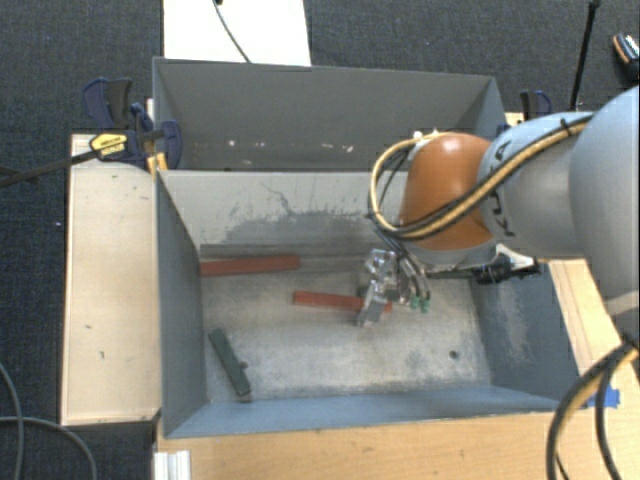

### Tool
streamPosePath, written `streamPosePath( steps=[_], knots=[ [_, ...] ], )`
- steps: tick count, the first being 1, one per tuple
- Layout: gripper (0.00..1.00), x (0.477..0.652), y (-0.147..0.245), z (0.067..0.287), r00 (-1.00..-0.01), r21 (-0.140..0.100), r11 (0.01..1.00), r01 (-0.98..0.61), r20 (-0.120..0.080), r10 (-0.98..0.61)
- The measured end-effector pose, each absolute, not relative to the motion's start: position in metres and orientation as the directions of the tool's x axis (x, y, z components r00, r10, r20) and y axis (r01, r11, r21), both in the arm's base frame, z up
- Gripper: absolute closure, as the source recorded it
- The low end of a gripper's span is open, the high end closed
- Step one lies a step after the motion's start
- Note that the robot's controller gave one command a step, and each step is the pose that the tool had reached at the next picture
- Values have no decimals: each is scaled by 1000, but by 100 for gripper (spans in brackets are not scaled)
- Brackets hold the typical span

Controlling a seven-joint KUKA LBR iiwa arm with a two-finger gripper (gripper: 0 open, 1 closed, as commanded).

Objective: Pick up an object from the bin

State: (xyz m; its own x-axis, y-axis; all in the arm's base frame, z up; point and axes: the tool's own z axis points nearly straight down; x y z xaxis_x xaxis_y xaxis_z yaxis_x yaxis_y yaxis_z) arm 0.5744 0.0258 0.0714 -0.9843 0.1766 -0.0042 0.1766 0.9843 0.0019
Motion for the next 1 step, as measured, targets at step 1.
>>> streamPosePath(
  steps=[1],
  knots=[
    [100, 560, 38, 228, -978, 4, 978, 209, -9, 209]
  ],
)
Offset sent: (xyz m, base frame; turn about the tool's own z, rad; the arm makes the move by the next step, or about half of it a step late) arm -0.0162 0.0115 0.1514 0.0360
